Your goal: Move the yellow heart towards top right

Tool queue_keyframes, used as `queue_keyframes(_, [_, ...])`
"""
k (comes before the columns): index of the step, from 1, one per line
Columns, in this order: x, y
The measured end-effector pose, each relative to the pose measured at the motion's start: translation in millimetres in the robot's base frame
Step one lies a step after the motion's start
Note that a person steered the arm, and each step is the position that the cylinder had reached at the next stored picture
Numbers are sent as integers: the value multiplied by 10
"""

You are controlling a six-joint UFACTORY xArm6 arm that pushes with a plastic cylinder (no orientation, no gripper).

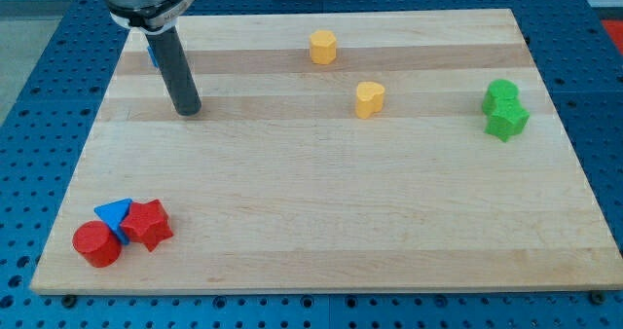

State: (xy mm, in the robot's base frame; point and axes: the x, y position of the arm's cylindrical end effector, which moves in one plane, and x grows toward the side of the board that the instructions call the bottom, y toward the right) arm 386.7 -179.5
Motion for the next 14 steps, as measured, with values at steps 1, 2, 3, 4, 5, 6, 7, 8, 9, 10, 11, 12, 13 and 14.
queue_keyframes(1, [66, 116])
queue_keyframes(2, [723, 510])
queue_keyframes(3, [1109, 1203])
queue_keyframes(4, [1059, 1855])
queue_keyframes(5, [882, 1906])
queue_keyframes(6, [587, 1931])
queue_keyframes(7, [491, 2159])
queue_keyframes(8, [481, 2507])
queue_keyframes(9, [436, 2663])
queue_keyframes(10, [583, 2311])
queue_keyframes(11, [583, 2122])
queue_keyframes(12, [467, 2088])
queue_keyframes(13, [136, 2130])
queue_keyframes(14, [94, 2184])
